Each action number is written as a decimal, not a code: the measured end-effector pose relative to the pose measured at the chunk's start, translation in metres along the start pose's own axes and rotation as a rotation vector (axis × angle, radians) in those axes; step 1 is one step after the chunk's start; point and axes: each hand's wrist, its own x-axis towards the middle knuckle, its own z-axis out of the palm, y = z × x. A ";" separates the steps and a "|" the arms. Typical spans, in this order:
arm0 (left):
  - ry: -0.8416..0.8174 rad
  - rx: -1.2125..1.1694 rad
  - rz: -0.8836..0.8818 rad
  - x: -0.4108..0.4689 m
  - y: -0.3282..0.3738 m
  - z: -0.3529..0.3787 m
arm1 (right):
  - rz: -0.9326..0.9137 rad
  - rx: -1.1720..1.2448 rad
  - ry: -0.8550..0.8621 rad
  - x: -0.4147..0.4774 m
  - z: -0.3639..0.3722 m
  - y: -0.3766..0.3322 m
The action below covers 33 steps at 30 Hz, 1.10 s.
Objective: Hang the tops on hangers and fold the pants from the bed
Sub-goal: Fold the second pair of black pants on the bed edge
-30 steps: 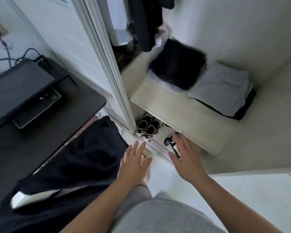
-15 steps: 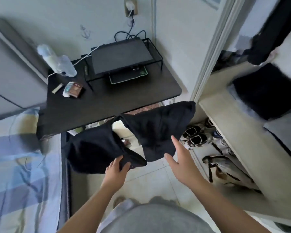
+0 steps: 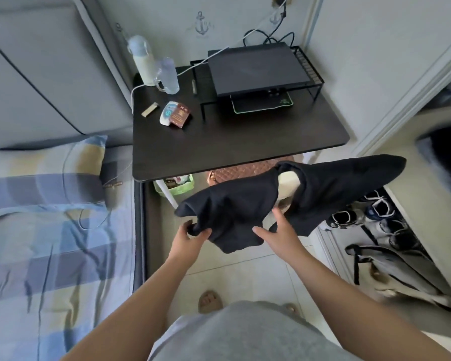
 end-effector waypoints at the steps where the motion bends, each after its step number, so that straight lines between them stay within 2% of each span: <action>1: -0.056 0.027 0.028 0.003 0.002 -0.004 | 0.009 0.022 0.012 0.002 0.009 -0.002; 4: -0.170 0.077 0.106 0.006 0.002 -0.014 | 0.035 0.082 0.063 0.000 0.031 -0.004; 7: -0.205 0.110 0.129 -0.001 -0.006 -0.024 | 0.102 0.134 0.077 -0.016 0.043 -0.002; 14: -0.127 -0.138 0.108 -0.023 -0.029 -0.036 | 0.087 0.351 0.017 -0.079 0.044 -0.010; 19: 0.009 -0.388 0.042 -0.051 -0.025 -0.035 | 0.085 0.227 -0.176 -0.116 0.027 -0.015; 24: 0.087 -0.539 0.079 -0.082 -0.006 -0.047 | -0.110 0.145 -0.178 -0.142 -0.001 -0.056; 29: 0.167 -0.688 0.206 -0.116 0.036 -0.078 | -0.337 0.185 -0.118 -0.156 -0.017 -0.133; 33: 0.261 -0.771 0.293 -0.141 0.063 -0.124 | -0.541 0.161 -0.136 -0.170 -0.009 -0.197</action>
